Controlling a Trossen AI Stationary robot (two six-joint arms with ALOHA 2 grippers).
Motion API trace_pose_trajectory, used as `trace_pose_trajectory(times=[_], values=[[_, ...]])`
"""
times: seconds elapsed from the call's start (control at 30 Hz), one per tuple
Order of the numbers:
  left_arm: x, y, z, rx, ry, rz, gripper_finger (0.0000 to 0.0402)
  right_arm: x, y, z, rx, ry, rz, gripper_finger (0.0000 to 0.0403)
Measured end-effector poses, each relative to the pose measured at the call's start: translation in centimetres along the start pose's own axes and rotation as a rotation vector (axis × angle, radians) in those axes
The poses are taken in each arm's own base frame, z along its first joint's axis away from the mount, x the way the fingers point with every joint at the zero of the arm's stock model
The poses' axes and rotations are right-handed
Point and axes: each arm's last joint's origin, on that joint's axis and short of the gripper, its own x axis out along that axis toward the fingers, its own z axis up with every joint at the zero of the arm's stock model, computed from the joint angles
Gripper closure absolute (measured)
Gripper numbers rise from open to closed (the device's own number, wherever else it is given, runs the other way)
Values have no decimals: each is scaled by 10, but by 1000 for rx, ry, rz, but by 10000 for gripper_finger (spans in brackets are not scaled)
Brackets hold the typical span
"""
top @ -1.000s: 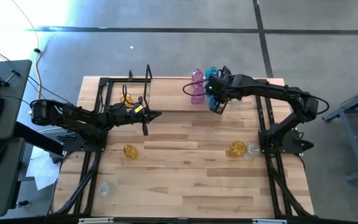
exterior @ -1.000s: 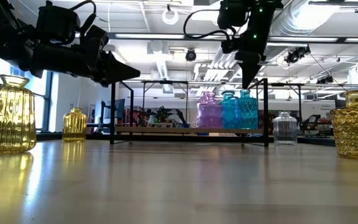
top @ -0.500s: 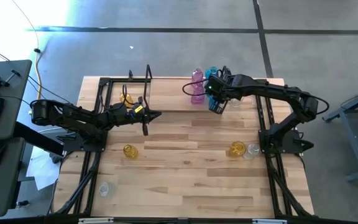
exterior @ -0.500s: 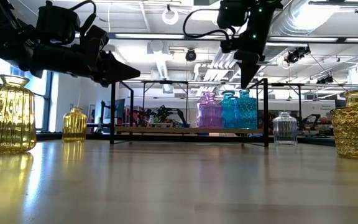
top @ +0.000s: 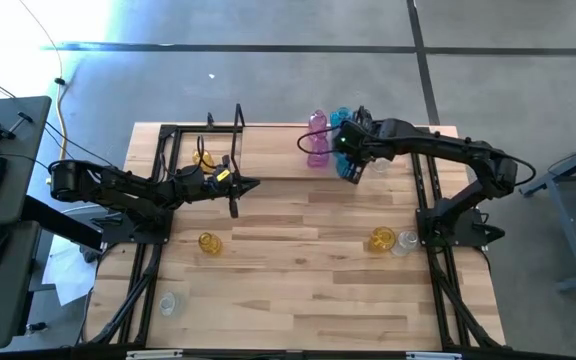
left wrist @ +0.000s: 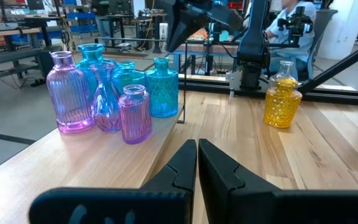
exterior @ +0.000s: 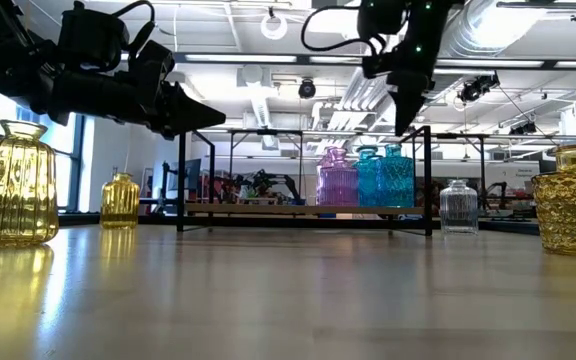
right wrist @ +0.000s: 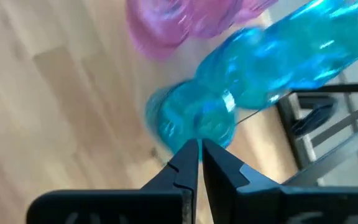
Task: Sort vases onto shelf
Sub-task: Adjust the blue vase on the shelf
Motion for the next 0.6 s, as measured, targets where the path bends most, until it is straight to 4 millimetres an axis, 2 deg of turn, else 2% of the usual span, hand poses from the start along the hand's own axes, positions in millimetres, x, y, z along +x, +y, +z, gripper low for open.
trace_pose_trajectory(times=[0.2,0.33,0.6], values=[[0,0,0,0,0,0,394,7,2,-3,-23,76,9,389],[0,0,0,0,0,0,394,11,2,-2,-37,92,-46,389],[0,0,0,0,0,0,394,14,3,-1,-44,92,-49,389]])
